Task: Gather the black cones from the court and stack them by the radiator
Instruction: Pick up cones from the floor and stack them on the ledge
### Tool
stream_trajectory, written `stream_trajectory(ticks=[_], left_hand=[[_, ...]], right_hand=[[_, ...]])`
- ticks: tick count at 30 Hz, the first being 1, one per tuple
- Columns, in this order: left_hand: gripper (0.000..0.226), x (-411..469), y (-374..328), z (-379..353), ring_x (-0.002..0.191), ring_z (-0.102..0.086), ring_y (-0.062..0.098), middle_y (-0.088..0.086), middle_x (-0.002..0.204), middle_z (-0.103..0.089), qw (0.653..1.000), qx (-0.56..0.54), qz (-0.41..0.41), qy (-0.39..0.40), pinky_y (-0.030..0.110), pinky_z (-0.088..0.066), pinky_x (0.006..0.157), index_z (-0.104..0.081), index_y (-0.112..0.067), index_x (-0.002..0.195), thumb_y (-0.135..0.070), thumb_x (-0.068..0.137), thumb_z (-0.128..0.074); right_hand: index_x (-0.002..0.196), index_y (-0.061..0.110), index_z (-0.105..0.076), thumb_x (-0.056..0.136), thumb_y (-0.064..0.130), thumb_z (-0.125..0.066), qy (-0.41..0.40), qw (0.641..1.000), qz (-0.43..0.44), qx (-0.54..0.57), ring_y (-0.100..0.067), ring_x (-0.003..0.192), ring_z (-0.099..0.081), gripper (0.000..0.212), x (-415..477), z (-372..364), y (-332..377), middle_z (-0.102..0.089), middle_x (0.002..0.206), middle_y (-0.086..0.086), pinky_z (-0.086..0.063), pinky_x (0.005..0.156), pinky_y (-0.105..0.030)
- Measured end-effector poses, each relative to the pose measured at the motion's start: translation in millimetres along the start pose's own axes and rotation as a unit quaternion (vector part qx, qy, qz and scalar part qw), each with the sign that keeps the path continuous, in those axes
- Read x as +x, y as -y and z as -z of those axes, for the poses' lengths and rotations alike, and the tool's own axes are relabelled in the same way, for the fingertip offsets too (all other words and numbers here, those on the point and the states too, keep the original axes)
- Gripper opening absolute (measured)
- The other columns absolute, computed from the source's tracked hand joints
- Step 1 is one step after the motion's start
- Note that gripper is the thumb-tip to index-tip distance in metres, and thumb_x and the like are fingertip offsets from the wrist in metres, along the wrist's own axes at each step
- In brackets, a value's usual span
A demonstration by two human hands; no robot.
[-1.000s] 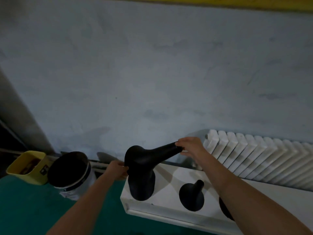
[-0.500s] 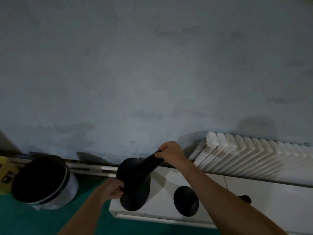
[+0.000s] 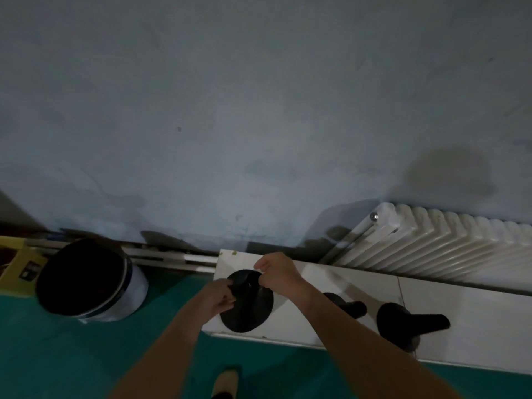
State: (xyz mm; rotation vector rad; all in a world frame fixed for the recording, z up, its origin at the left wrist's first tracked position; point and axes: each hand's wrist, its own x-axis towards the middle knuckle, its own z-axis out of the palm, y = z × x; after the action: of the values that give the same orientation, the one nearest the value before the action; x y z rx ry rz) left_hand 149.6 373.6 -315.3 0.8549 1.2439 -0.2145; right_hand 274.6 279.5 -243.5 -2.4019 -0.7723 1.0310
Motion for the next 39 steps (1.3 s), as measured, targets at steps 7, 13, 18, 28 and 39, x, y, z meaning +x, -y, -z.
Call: stream_trajectory(ticks=[7,13,18,28,39], left_hand=[[0.03,-16,-14,-2,0.114,-0.055,0.031,0.018,0.124,-0.057,0.999,0.009,-0.029,0.029,0.041,-0.045,0.092,-0.055,-0.005,0.123,-0.015,0.096,-0.047],[0.017,-54,-34,-18,0.103,-0.058,0.027,0.013,0.111,-0.058,0.996,0.045,-0.077,0.028,0.04,-0.045,0.088,-0.062,-0.011,0.096,-0.016,0.097,-0.046],[0.018,-111,-52,-67,0.069,-0.059,0.02,0.009,0.081,-0.061,0.972,0.129,-0.191,-0.044,0.027,-0.046,0.06,-0.06,-0.008,0.09,0.0,0.094,-0.045],[0.02,-173,-67,-168,0.076,-0.064,0.018,0.009,0.096,-0.066,0.88,0.338,-0.334,-0.016,0.024,-0.045,0.058,-0.063,-0.012,0.094,-0.005,0.092,-0.044],[0.022,-207,-71,-271,0.087,-0.062,0.017,0.008,0.104,-0.066,0.768,0.467,-0.421,0.126,0.016,-0.044,0.059,-0.067,-0.007,0.105,-0.006,0.093,-0.048]], right_hand=[[0.106,0.008,-0.07,0.082,0.001,-0.068,0.001,0.996,-0.046,0.078,-0.02,0.091,-0.065,0.025,-11,19,-7,-0.066,0.104,-0.009,-0.057,0.069,-0.024],[0.091,0.002,-0.07,0.085,-0.002,-0.062,-0.007,0.984,-0.033,0.176,-0.01,0.061,-0.058,0.011,-45,57,-19,-0.065,0.09,-0.014,-0.049,0.051,-0.011],[0.076,0.006,-0.065,0.086,-0.003,-0.061,-0.004,0.942,-0.025,0.335,-0.021,0.066,-0.063,0.014,-93,99,-40,-0.063,0.079,-0.014,-0.055,0.06,-0.025],[0.08,0.009,-0.064,0.088,-0.002,-0.062,-0.095,0.907,-0.013,0.41,-0.02,0.068,-0.064,0.014,-168,167,-89,-0.064,0.077,-0.009,-0.055,0.061,-0.026],[0.091,-0.003,-0.063,0.093,-0.007,-0.049,-0.263,0.776,-0.044,0.571,-0.024,0.061,-0.068,0.015,-262,201,-150,-0.069,0.072,-0.013,-0.057,0.061,-0.031]])
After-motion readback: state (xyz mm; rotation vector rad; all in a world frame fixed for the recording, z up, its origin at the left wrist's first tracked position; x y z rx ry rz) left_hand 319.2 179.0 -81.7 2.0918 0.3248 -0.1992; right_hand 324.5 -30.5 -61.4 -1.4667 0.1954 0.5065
